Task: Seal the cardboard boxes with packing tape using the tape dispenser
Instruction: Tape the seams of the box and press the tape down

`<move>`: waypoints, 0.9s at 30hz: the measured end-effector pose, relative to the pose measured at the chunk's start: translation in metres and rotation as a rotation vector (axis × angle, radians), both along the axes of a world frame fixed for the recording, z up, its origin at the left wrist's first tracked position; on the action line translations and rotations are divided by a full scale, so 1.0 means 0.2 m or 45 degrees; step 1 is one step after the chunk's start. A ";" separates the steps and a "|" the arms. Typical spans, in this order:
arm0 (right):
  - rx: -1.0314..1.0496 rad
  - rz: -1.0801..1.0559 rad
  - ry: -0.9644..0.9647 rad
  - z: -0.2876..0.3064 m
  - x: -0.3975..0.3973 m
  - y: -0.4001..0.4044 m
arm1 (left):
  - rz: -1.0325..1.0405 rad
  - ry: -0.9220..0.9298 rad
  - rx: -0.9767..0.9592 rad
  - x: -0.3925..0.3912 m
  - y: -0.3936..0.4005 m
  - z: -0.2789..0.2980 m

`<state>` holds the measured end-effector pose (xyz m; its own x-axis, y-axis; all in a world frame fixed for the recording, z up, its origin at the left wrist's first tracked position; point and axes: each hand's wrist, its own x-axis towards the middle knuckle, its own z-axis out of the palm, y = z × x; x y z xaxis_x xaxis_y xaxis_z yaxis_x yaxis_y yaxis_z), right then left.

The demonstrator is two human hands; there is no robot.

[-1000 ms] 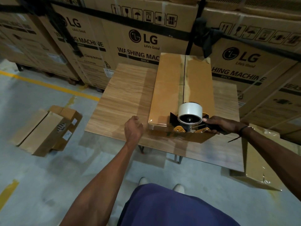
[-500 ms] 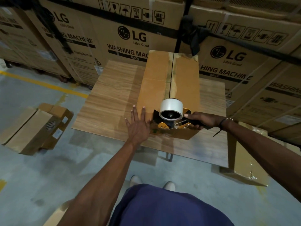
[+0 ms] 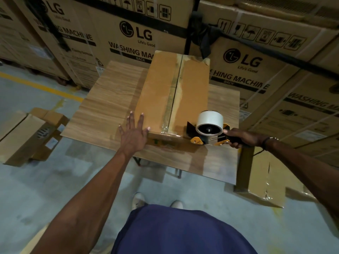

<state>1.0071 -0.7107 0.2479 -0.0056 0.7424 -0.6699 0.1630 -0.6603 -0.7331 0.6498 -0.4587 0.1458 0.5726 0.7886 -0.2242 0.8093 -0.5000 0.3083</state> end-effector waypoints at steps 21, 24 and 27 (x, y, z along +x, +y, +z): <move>-0.128 0.301 -0.731 -0.05 0.35 -0.08 | 0.003 0.086 -0.021 0.02 0.01 0.01; -0.191 0.316 -1.078 -0.18 0.46 -0.24 | -0.003 0.091 -0.037 0.01 0.03 0.00; -0.084 0.080 -1.093 -0.33 0.43 -0.40 | 0.004 0.053 -0.021 0.01 0.01 -0.01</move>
<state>1.0935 -0.7903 0.1823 0.4827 0.7172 -0.5027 0.6806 -0.6684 -0.3002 0.6522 -0.4558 0.1438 0.5598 0.7865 -0.2609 0.8233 -0.4922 0.2829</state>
